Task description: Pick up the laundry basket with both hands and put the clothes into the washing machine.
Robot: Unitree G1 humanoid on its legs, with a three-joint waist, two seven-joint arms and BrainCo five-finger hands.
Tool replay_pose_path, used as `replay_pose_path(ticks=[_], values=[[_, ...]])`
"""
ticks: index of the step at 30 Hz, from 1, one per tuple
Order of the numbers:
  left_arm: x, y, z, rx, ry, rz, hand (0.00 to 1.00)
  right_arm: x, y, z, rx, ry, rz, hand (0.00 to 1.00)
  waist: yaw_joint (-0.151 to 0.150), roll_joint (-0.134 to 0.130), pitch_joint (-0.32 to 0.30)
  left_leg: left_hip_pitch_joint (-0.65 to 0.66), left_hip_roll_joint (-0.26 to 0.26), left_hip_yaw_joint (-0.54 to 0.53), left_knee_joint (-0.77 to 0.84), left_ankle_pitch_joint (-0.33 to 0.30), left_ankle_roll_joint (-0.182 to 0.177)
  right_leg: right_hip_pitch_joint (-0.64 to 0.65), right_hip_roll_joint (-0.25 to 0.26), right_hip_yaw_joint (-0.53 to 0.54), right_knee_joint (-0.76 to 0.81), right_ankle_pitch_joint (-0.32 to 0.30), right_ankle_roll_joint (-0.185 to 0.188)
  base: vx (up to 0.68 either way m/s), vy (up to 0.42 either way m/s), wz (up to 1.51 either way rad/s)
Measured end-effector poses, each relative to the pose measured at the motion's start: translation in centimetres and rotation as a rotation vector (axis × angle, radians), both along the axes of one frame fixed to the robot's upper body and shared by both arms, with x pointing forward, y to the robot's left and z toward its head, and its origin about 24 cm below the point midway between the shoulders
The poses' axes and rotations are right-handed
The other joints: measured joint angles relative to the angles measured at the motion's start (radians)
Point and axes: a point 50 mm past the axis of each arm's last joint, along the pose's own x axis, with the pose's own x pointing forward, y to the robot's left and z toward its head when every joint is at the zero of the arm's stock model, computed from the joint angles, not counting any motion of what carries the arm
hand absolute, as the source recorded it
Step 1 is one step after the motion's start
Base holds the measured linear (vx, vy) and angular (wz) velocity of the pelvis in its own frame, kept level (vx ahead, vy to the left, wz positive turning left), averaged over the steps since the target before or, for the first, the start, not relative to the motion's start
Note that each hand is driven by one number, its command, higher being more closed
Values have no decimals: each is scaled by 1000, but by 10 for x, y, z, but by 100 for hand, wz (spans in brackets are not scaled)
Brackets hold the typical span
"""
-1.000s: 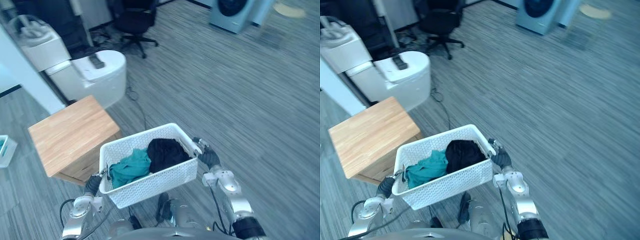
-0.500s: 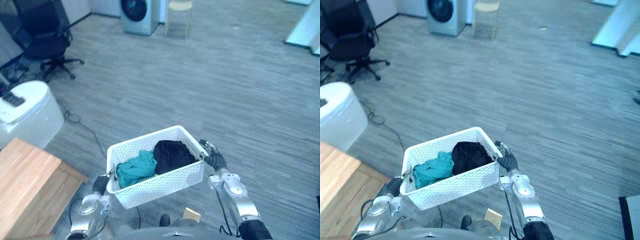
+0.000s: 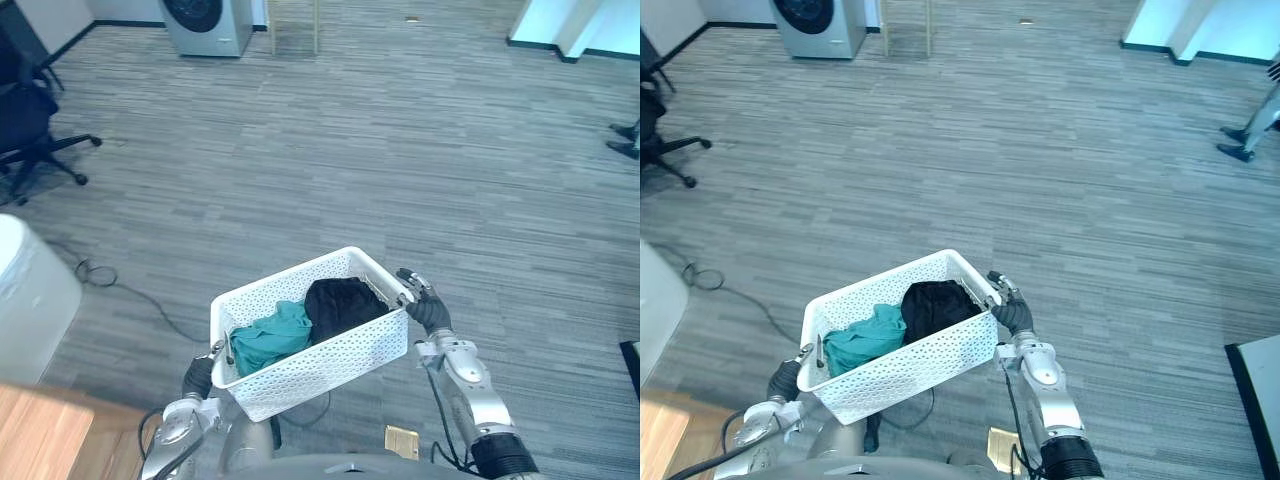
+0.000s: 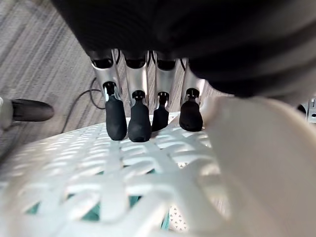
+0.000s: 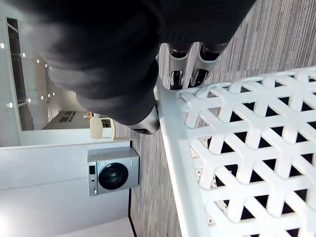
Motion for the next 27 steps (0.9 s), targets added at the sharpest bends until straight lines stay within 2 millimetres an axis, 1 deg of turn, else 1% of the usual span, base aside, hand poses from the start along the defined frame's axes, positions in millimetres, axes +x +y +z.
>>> replay_pose_path(ticks=[1, 2, 3, 4, 5, 6, 7, 8, 9, 10, 11, 12, 13, 14, 15, 16, 17, 18, 19, 20, 21, 22, 23, 24, 25, 26, 27], values=[[0, 3, 1, 13, -1, 0, 100, -5, 1, -5, 9, 19, -7, 100, -2, -9, 3, 38, -31, 24, 73, -83, 32, -71, -50, -6, 239, 86, 31, 529, 258, 2], [0, 5, 1, 20, 0, -2, 100, -7, 1, -8, 14, 30, -10, 100, -4, -12, 4, 66, -45, 25, 80, -108, 42, -93, -68, -9, 309, 145, 29, 541, 246, 12], [0, 8, 3, 30, -6, -4, 100, -12, 2, -15, 23, 61, -15, 100, -15, -9, 10, 136, -65, 21, 71, -149, 59, -107, -87, -5, 426, 263, 20, 526, 202, 16], [1, 9, 5, 36, -15, -5, 100, -14, 2, -19, 24, 79, -16, 100, -16, -4, 18, 177, -68, 16, 62, -170, 63, -113, -87, -6, 480, 273, 19, 507, 173, 5], [4, 13, 10, 52, -35, -5, 100, -17, 3, -22, 27, 96, -13, 100, -8, 4, 29, 253, -69, 14, 28, -201, 66, -152, -83, -29, 565, 231, -13, 565, 123, -14], [7, 17, 15, 67, -54, -7, 100, -19, 4, -23, 33, 100, -5, 100, -13, 16, 37, 326, -69, 8, -25, -212, 61, -207, -76, -78, 581, 186, -50, 364, 61, -18], [9, 19, 17, 76, -66, -11, 100, -19, 4, -23, 34, 100, -1, 100, -22, 17, 38, 358, -68, 4, -54, -214, 59, -238, -72, -108, 563, 167, -57, 551, 35, 3], [16, 21, 24, 90, -97, -23, 100, -20, 4, -23, 38, 99, -2, 100, -45, 35, 50, 408, -66, -15, -103, -219, 51, -298, -57, -150, 470, 143, -53, 473, -24, 36], [24, 21, 29, 97, -124, -39, 100, -20, 2, -22, 40, 94, -11, 100, -69, 31, 55, 455, -64, -32, -145, -225, 42, -342, -47, -172, 287, 150, -47, 584, -43, 51], [28, 19, 30, 98, -134, -49, 100, -21, 0, -22, 41, 93, -20, 100, -82, 36, 58, 474, -62, -38, -161, -229, 35, -356, -44, -177, 159, 170, -44, 533, -97, 60], [35, 15, 33, 99, -150, -77, 100, -22, -4, -22, 44, 92, -40, 100, -94, 32, 58, 512, -61, -55, -183, -245, 9, -369, -47, -186, -133, 264, -28, 614, -144, 49], [39, 13, 34, 97, -156, -86, 100, -22, -6, -21, 51, 88, -53, 100, -104, 18, 55, 559, -64, -65, -211, -263, -13, -377, -63, -194, -350, 348, 4, 635, -172, 46], [40, 13, 33, 97, -152, -88, 100, -23, -7, -20, 48, 86, -54, 100, -108, 15, 57, 591, -64, -68, -228, -275, -25, -386, -68, -203, -384, 363, 12, 716, -215, 44], [35, 13, 29, 92, -131, -85, 100, -30, -8, -21, 47, 92, -60, 100, -113, 10, 46, 660, -41, -87, -252, -308, -44, -388, -65, -217, -370, 364, -10, 802, -248, 35], [29, 11, 23, 79, -107, -73, 100, -37, -9, -25, 50, 113, -69, 100, -111, 28, 36, 672, -5, -94, -177, -327, -37, -402, -34, -207, -281, 481, -66, 845, -263, 22], [26, 11, 21, 75, -97, -68, 100, -40, -9, -28, 57, 124, -76, 100, -105, 31, 28, 644, 17, -93, -95, -326, -37, -406, -24, -200, -253, 513, -82, 858, -344, 8], [23, 5, 17, 54, -85, -62, 100, -44, -14, -28, 56, 135, -93, 100, -101, 79, 18, 549, 88, -103, 138, -311, -59, -392, 19, -224, -213, 504, -107, 798, -373, -3], [23, 0, 16, 33, -84, -56, 100, -43, -17, -26, 51, 132, -93, 100, -94, 127, 26, 473, 158, -112, 345, -233, -86, -356, 70, -246, -201, 454, -124, 937, -427, -20], [20, -4, 11, 3, -67, -38, 100, -44, -20, -24, 61, 134, -96, 100, -80, 162, 35, 363, 232, -136, 606, -11, -109, -288, 126, -257, -194, 402, -147, 775, -290, -37], [18, -6, 10, -9, -59, -35, 100, -45, -21, -24, 62, 135, -100, 100, -73, 169, 41, 319, 252, -140, 729, 17, -113, -247, 146, -260, -195, 384, -150, 774, -234, -46], [15, -9, 7, -21, -44, -44, 100, -48, -25, -25, 60, 140, -113, 100, -56, 168, 55, 241, 266, -150, 928, -13, -87, -140, 175, -254, -218, 342, -163, 728, -174, -32], [11, -11, 4, -43, -33, -51, 100, -49, -28, -24, 64, 136, -128, 100, -55, 149, 67, 176, 258, -127, 1004, -62, -47, -32, 182, -244, -262, 318, -168, 837, -178, -25], [9, -12, 4, -54, -33, -55, 100, -49, -29, -21, 68, 120, -130, 100, -55, 129, 74, 127, 246, -86, 993, -97, -32, 38, 180, -225, -303, 304, -165, 777, -144, -25], [9, -12, 4, -57, -34, -57, 100, -47, -29, -15, 77, 91, -130, 100, -46, 116, 73, 82, 241, -42, 934, -129, -25, 82, 178, -204, -339, 295, -158, 623, -101, -54], [9, -12, 4, -60, -39, -58, 100, -43, -28, -6, 75, 40, -124, 100, -33, 107, 68, 11, 234, 6, 802, -163, -25, 119, 178, -165, -371, 275, -151, 592, -52, -63], [10, -12, 4, -62, -42, -55, 100, -40, -27, -3, 77, 18, -120, 100, -29, 107, 69, -14, 230, 23, 716, -171, -30, 136, 178, -150, -381, 262, -151, 461, 4, -64], [9, -14, 4, -69, -41, -49, 100, -37, -27, 1, 81, -5, -121, 100, -29, 103, 68, -34, 198, 41, 457, -158, -51, 164, 170, -130, -394, 227, -148, 556, 55, -38]])
